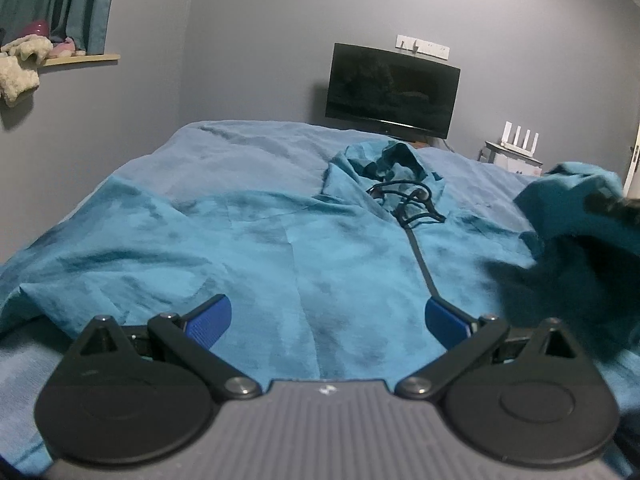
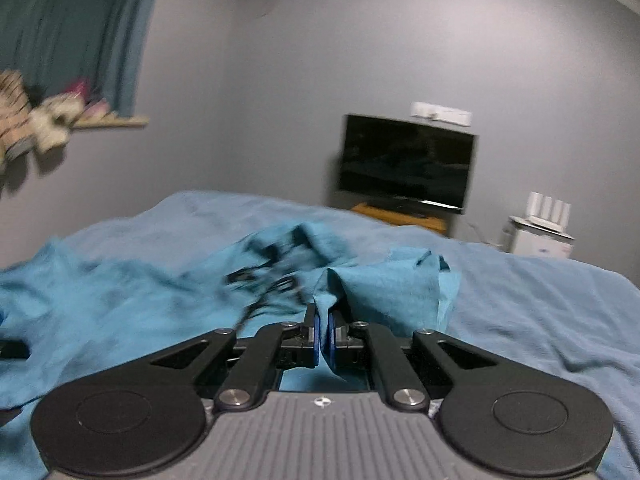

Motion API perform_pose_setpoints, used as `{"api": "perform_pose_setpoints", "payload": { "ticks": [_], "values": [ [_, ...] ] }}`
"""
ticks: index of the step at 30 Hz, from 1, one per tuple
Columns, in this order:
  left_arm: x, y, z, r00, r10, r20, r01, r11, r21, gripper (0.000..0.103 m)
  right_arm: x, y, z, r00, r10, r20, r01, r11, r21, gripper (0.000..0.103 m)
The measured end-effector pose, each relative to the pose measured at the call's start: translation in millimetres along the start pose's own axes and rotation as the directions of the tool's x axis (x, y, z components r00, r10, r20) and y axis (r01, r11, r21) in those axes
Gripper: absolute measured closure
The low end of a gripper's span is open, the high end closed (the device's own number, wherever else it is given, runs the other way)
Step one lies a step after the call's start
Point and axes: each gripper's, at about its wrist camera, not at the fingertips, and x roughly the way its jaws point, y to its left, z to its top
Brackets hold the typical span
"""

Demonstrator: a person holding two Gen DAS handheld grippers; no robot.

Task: Fold large clothes

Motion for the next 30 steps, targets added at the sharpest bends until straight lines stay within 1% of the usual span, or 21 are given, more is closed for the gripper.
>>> {"api": "perform_pose_setpoints", "payload": {
  "ticks": [3,7,10,12,14,15,16,17,19,21,23,25,26,28,30],
  "values": [
    [3.6,4.2,-1.0,1.000,-0.004,-0.018,0.004,1.000,-0.014,0.000,10.8,44.9,-14.7,0.998,0.048,-0.049,-0.050,0.998,-0.046,0.097],
    [5.2,6.2,-1.7,1.000,-0.019,-0.025,0.018,1.000,-0.023,0.000,16.9,97.3,-40.2,0.986,0.121,-0.111,-0.134,0.985,-0.113,0.097],
    [5.2,8.7,-0.1,1.000,-0.011,-0.016,0.010,0.999,-0.032,0.000,19.9,133.8,-43.9,0.978,0.170,-0.119,-0.186,0.972,-0.143,0.096],
    [5.6,12.8,2.0,1.000,0.008,-0.010,-0.008,0.999,-0.048,0.000,22.4,152.9,-44.3,0.974,0.199,-0.112,-0.215,0.964,-0.154,0.095],
    [5.5,21.2,5.4,1.000,0.030,-0.004,-0.030,0.997,-0.074,0.000,18.4,170.5,-42.8,0.963,0.244,-0.118,-0.261,0.951,-0.163,0.094],
    [5.4,25.5,7.1,0.999,0.040,-0.002,-0.040,0.995,-0.087,0.000,15.9,180.0,-44.4,0.955,0.267,-0.131,-0.287,0.941,-0.178,0.092],
    [4.8,29.7,8.4,0.999,0.048,0.001,-0.047,0.994,-0.097,0.000,11.9,189.5,-47.3,0.949,0.281,-0.144,-0.306,0.930,-0.202,0.089],
    [5.1,34.7,10.5,0.998,0.056,0.004,-0.055,0.993,-0.105,0.000,8.1,196.2,-48.3,0.943,0.291,-0.161,-0.322,0.920,-0.224,0.082],
    [5.6,41.1,13.1,0.997,0.074,0.007,-0.073,0.991,-0.109,0.000,1.0,202.1,-54.6,0.929,0.319,-0.189,-0.360,0.900,-0.247,0.075],
    [6.3,46.2,14.3,0.996,0.087,0.005,-0.085,0.990,-0.111,0.000,-16.6,203.2,-60.1,0.923,0.328,-0.204,-0.374,0.890,-0.262,0.069],
    [8.0,48.1,13.7,0.997,0.074,-0.004,-0.074,0.990,-0.117,0.000,-32.6,197.7,-61.1,0.920,0.339,-0.198,-0.383,0.885,-0.265,0.064],
    [11.4,46.5,12.0,0.999,0.045,-0.024,-0.047,0.993,-0.112,0.000,-54.9,184.9,-61.2,0.920,0.349,-0.178,-0.385,0.890,-0.244,0.061],
    [15.6,43.1,9.7,0.998,0.023,-0.051,-0.028,0.995,-0.100,0.000,-61.5,178.0,-60.3,0.923,0.345,-0.168,-0.378,0.896,-0.233,0.059],
    [23.3,38.3,4.4,0.995,0.004,-0.101,-0.013,0.996,-0.085,0.000,-81.9,156.5,-58.1,0.940,0.316,-0.127,-0.336,0.923,-0.188,0.056],
    [32.1,37.0,-2.5,0.990,-0.027,-0.140,0.014,0.996,-0.094,0.000,-102.0,130.0,-53.2,0.956,0.282,-0.084,-0.291,0.948,-0.129,0.052]
  ]
}}
